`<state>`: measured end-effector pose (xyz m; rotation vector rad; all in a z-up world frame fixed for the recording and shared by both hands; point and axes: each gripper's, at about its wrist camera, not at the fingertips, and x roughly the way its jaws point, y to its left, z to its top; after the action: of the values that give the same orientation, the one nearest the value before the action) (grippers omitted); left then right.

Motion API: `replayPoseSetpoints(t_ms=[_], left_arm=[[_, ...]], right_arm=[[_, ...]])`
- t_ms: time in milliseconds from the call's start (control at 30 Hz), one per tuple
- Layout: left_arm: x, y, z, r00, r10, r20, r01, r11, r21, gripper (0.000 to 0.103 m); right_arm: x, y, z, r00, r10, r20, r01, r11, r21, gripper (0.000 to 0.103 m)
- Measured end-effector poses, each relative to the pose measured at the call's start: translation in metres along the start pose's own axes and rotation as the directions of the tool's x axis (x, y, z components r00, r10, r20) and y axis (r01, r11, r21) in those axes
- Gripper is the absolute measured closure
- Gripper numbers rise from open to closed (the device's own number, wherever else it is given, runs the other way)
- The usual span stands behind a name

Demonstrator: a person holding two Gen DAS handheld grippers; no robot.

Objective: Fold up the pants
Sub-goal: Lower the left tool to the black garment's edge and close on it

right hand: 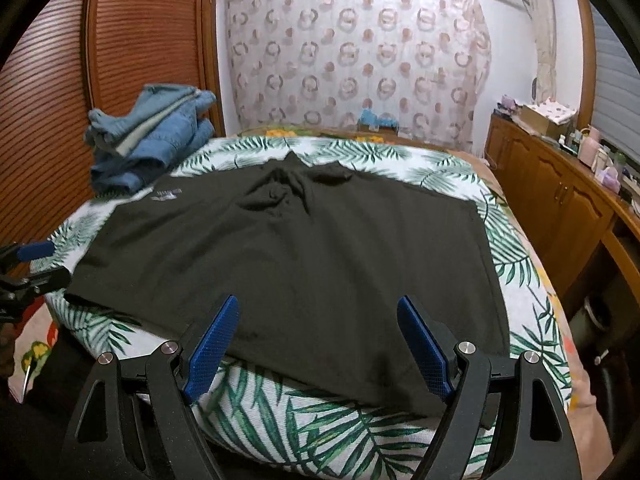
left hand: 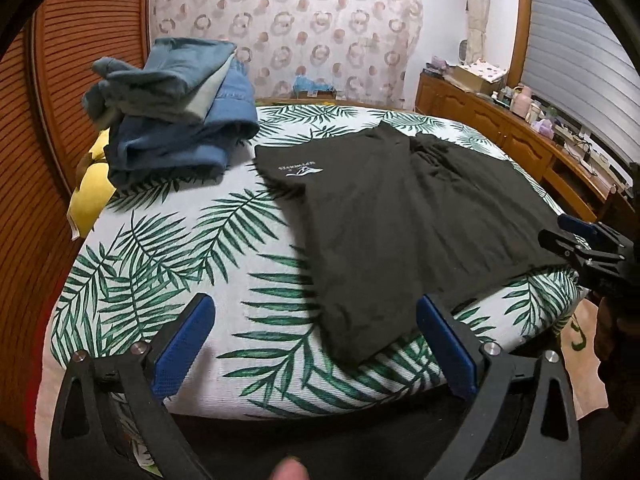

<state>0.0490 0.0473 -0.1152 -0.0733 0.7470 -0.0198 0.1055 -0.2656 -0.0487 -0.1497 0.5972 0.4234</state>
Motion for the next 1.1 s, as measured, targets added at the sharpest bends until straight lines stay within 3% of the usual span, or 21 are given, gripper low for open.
replayPoseSetpoints(t_ms=[133, 400, 633, 767, 833, 1100], left_arm=[[0.004, 0.003, -0.002, 0.999, -0.03, -0.014, 0.03, 1.0, 0.006, 0.014], [0.012, 0.005, -0.008, 0.993, -0.106, -0.044, 0.106, 0.994, -0.01, 0.052], [0.016, -0.003, -0.01, 0.994, -0.103, -0.045, 0.104, 0.994, 0.02, 0.063], [0.017, -0.005, -0.008, 0.989, -0.142, -0.044, 0.143, 0.99, 0.02, 0.096], [0.009, -0.007, -0.003, 0.982, -0.189, -0.003, 0.189, 0.982, 0.01, 0.097], [-0.004, -0.026, 0.026, 0.975, -0.214, 0.052, 0.208, 0.974, 0.092, 0.1]], right_arm=[[0.002, 0.002, 0.003, 0.999, -0.004, -0.033, 0.005, 1.0, 0.003, 0.02], [-0.004, 0.008, 0.003, 0.997, -0.007, -0.072, 0.008, 1.0, 0.02, 0.019], [-0.004, 0.012, 0.003, 0.998, -0.003, -0.056, 0.003, 1.0, 0.007, 0.014], [-0.002, 0.006, 0.001, 0.999, 0.006, -0.042, -0.006, 1.0, 0.005, 0.013], [0.004, -0.001, 0.003, 0.999, 0.008, -0.033, -0.008, 1.0, 0.009, 0.013], [0.003, -0.007, 0.002, 1.0, 0.004, -0.009, -0.004, 1.0, 0.027, 0.013]])
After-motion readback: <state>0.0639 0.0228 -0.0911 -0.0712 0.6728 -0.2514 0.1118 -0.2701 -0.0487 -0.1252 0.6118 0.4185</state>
